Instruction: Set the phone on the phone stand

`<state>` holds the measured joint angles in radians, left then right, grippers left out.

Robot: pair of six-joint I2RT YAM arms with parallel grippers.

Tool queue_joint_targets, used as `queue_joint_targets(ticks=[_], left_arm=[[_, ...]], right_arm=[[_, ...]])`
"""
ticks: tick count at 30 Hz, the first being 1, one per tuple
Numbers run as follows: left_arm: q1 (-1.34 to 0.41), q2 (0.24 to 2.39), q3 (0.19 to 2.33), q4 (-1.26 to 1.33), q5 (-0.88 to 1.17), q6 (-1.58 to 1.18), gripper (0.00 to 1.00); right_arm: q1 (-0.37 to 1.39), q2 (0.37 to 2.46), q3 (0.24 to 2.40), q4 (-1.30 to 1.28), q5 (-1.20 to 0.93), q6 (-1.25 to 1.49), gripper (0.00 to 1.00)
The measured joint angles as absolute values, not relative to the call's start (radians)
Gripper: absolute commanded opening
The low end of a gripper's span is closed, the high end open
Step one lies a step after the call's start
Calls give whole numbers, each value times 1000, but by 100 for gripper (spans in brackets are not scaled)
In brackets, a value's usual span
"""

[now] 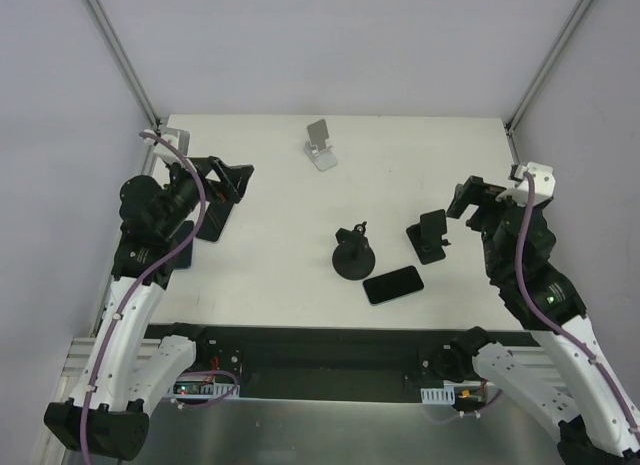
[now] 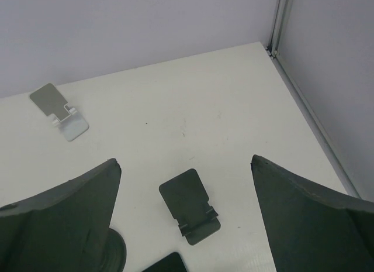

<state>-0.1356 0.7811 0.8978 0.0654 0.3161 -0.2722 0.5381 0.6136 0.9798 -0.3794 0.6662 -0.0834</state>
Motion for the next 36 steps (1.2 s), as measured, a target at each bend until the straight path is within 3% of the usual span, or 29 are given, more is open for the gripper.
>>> queue_joint_targets(ticks=[12, 19, 25, 36], left_arm=[[-136, 990, 962, 62, 572, -355, 93], [-139, 1105, 1011, 62, 758, -397, 91], [-139, 1143, 1023, 56, 834, -424, 97], [-145, 1125, 1027, 54, 865, -453, 98]], right_arm=[[538, 880, 1055, -429, 475, -15, 96], [541, 1015, 1130, -493, 217, -40, 96], [733, 1178, 1198, -582, 194, -44, 96], [869, 898, 846, -520, 39, 8, 98]])
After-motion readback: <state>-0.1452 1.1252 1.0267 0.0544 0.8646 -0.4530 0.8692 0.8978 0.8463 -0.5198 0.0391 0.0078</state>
